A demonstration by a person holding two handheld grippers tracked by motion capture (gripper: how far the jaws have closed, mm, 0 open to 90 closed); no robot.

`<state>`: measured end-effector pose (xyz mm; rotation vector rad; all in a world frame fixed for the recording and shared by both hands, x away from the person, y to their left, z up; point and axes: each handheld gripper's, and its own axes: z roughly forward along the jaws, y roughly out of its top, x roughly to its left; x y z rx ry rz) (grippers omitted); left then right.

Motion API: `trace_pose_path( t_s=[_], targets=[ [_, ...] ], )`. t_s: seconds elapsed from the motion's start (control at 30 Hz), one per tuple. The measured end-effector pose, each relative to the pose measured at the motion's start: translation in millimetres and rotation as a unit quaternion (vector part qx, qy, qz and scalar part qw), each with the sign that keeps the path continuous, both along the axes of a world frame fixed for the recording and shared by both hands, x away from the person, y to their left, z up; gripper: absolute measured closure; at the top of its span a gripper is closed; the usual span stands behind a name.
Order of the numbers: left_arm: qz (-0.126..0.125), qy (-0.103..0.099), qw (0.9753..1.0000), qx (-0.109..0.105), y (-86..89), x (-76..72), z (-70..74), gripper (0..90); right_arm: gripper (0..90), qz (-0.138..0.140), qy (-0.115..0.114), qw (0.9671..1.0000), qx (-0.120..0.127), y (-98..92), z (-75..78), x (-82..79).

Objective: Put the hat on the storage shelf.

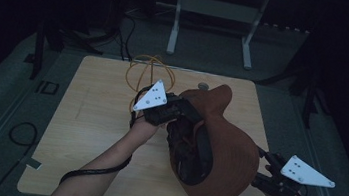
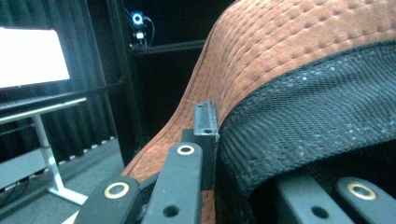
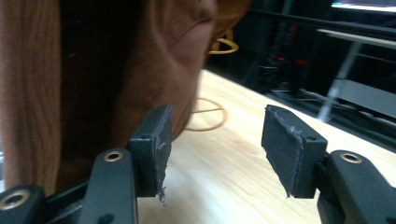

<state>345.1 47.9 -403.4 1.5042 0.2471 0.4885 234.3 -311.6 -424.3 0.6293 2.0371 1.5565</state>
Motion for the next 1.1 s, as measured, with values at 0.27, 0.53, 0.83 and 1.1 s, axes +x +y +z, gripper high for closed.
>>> trace_pose_path(
  t_s=[0.27,0.53,0.83,1.1],
  targets=[
    [-0.008,-0.004,0.9999,-0.01,2.7,-1.2,1.5,85.8,43.2,0.073,-0.011,0.9972,0.014,6.4,-2.3,-0.7],
    [-0.035,0.003,0.9985,-0.04,10.0,0.1,2.9,85.8,43.5,0.059,-0.014,0.9981,0.015,-2.5,0.6,2.3],
    [-0.055,-0.01,0.9969,-0.055,5.1,-1.5,6.4,85.8,43.3,0.098,-0.015,0.995,0.013,5.6,2.1,1.2],
    [-0.045,-0.015,0.9976,-0.05,-3.4,-4.5,5.4,85.8,43.4,0.15,-0.022,0.9884,0.003,24.5,0.3,1.3]
  ],
)
